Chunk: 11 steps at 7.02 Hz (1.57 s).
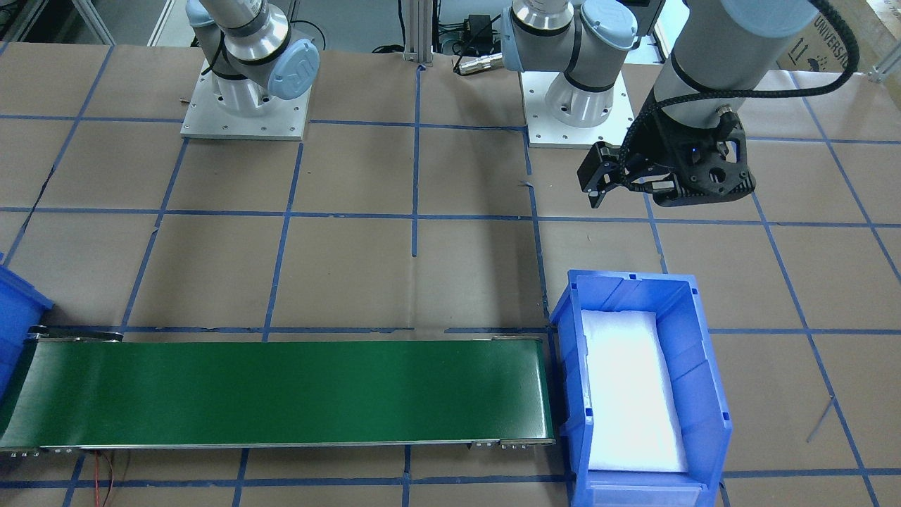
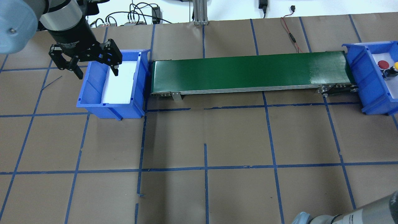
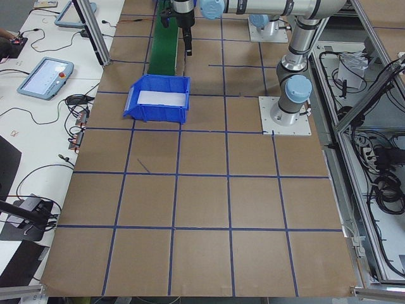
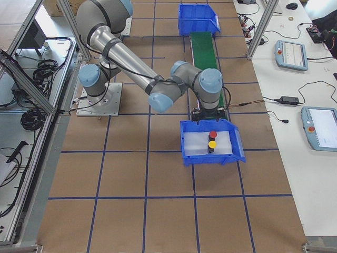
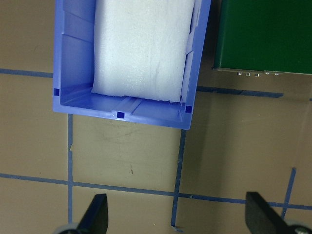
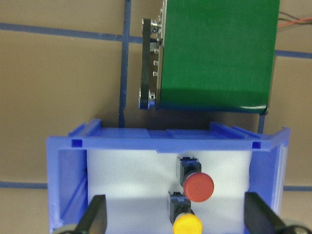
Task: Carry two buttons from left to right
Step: 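Open the right gripper and raise it back over the conveyor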
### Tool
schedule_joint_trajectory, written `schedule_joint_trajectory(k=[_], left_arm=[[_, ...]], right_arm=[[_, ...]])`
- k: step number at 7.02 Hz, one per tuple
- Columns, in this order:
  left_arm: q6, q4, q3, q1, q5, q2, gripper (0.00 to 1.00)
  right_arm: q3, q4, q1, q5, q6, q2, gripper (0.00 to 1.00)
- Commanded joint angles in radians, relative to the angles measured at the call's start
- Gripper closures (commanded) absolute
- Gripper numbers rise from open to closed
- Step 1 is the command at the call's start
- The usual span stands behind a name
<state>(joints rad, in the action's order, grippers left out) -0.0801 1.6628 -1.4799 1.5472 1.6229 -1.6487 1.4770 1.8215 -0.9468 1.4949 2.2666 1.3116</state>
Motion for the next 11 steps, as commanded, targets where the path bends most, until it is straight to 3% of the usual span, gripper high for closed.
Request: schedule_joint_trajectory(k=[1, 3, 6, 7, 9, 11], left_arm=[[-0.001, 0.000, 0.003, 0.001, 0.002, 0.000, 0.00], [0.009, -0.009, 0.009, -0.001, -0.009, 0.000, 0.00], [0.060, -0.020, 0.024, -0.013, -0.017, 0.000, 0.00], [0.060, -0.020, 0.024, -0.013, -0.043, 0.000, 0.00], [0.060, -0.020, 0.020, -0.010, -0.041, 0.000, 0.00], [0.051, -0.020, 0.010, -0.004, -0.026, 0.000, 0.00]], right_arm=[[0.003, -0.126, -0.190, 0.092, -0.298, 0.144, 0.00], [0.002, -0.223, -0.359, 0.093, -0.709, 0.227, 0.00], [-0.001, -0.223, -0.645, 0.077, -1.284, 0.242, 0.00], [0.008, -0.228, -0.667, 0.082, -1.494, 0.242, 0.00], [0.013, -0.229, -0.667, 0.090, -1.608, 0.247, 0.00], [0.011, -0.295, -0.662, 0.093, -1.912, 0.291, 0.00]])
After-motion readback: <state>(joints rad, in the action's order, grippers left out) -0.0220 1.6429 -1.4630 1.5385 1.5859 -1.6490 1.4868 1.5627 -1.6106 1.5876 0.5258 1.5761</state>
